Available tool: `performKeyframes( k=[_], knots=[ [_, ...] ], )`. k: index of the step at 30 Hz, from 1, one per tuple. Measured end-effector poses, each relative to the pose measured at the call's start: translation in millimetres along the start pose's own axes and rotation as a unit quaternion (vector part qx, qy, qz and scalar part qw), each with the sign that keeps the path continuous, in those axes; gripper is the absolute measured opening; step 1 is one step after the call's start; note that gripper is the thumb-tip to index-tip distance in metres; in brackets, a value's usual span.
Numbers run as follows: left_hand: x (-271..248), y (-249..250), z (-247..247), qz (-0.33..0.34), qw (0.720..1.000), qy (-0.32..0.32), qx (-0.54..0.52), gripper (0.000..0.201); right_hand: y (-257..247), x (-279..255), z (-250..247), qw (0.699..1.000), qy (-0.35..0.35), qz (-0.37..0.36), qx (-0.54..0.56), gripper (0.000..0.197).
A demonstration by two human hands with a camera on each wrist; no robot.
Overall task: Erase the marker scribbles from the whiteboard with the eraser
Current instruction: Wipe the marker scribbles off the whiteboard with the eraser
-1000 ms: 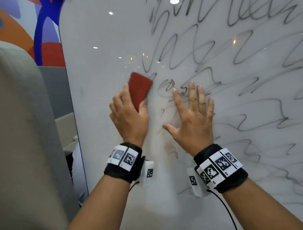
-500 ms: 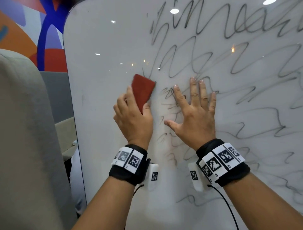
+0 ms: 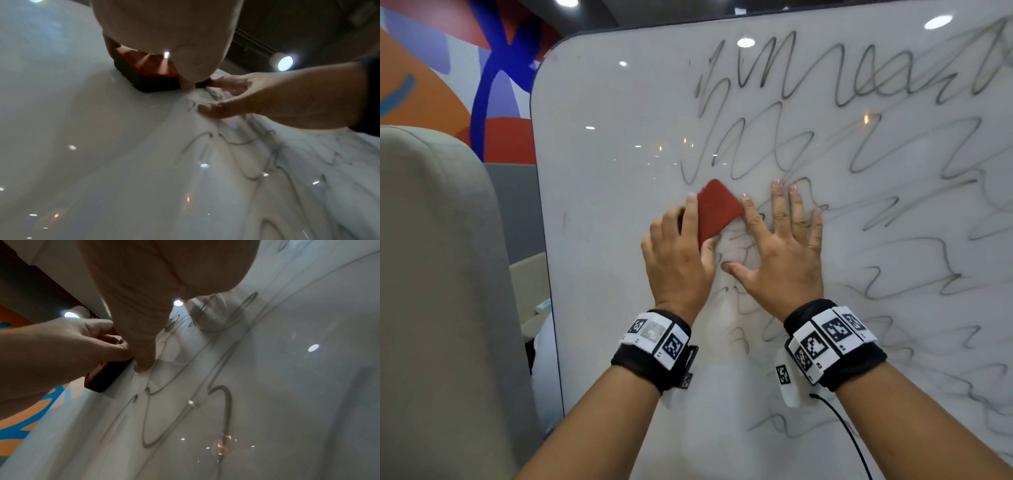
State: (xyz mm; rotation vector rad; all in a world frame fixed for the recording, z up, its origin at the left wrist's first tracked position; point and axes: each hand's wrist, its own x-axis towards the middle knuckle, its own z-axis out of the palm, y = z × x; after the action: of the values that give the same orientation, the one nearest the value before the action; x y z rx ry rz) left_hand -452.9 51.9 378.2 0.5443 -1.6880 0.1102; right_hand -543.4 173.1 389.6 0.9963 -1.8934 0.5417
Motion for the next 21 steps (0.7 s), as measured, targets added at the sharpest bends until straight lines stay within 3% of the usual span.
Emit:
performKeyframes(
  k=[2, 6, 8, 14, 16, 19, 21],
  knots=[
    [4, -9, -1, 0.031, 0.999, 0.001, 0.008, 0.067, 0, -1, 0, 1.0, 0.0, -0.002, -0.003, 0.101],
    [33, -19, -6, -0.092, 0.996, 0.02, -0.004, 0.067, 0, -1, 0, 1.0, 0.002, -0.003, -0.009, 0.103],
    [37, -14, -5, -0.119, 0.993, 0.024, -0.005, 0.067, 1, -1, 0, 1.0, 0.006, -0.003, -0.011, 0.103],
    [21, -17, 0, 0.053, 0.998, 0.018, 0.037, 0.069, 1, -1, 2, 1.0, 0.009, -0.006, -0.01, 0.104],
    [36, -23, -4, 0.017, 0.999, 0.024, 0.031, 0.069, 1, -2, 2, 1.0, 0.011, -0.007, -0.01, 0.104],
    [57, -15, -8, -0.099, 0.995, 0.03, 0.003, 0.069, 2, -3, 2, 1.0, 0.008, -0.008, -0.015, 0.104],
    [52, -4, -6, -0.065, 0.997, 0.03, 0.001, 0.068, 2, -3, 2, 1.0, 0.012, -0.01, -0.013, 0.103]
  ],
)
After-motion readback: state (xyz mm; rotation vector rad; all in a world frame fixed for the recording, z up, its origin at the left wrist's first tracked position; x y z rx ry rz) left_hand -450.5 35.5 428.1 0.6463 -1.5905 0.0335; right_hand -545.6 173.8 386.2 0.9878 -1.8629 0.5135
